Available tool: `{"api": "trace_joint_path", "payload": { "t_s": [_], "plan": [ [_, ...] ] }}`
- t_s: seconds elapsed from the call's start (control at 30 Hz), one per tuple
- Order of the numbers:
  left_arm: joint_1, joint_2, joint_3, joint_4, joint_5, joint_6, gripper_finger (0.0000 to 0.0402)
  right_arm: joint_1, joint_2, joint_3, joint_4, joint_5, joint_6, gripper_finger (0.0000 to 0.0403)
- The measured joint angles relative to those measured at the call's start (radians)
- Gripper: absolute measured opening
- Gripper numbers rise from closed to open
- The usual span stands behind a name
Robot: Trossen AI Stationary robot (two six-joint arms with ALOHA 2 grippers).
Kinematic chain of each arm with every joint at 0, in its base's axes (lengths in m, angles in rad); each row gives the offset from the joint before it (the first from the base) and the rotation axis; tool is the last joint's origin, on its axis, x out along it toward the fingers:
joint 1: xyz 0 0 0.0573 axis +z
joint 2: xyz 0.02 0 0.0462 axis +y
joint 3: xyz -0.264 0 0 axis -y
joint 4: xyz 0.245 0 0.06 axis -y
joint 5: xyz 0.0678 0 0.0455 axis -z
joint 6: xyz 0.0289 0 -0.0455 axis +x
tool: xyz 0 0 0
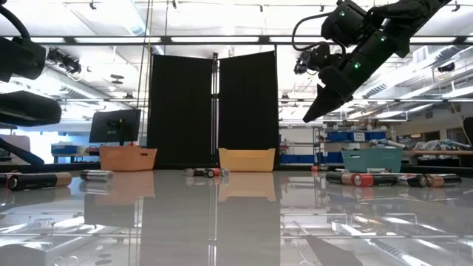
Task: Sort batteries
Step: Put the black battery into the green bin
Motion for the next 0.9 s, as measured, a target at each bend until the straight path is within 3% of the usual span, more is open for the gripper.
{"api": "trace_joint_path", "payload": {
  "t_s": [0.13,0.53,0.7,0.9],
  "plan": [
    [-0.002,-0.011,-0.002,0.036,0.009,-0.086,0.0047,0.0,0.0,0.0,-0.016,0.0,-0.001,0.0016],
    [0.03,-0.098,-0.071,0.294,-0.237,-0.163,0.0047,0.057,0.0,-0.054,0.051,0.025,0.021,0.0014],
    [0.137,-0.111,-0.162,0.534,-0.261,-0.084,0.0047,0.096,0.0,-0.131,0.201,0.019,0.046,0.0014],
    [0.349,-0.111,-0.267,0.917,-0.185,0.101,0.0047,0.139,0.0,-0.185,0.344,-0.004,0.077,0.0014]
  ]
}}
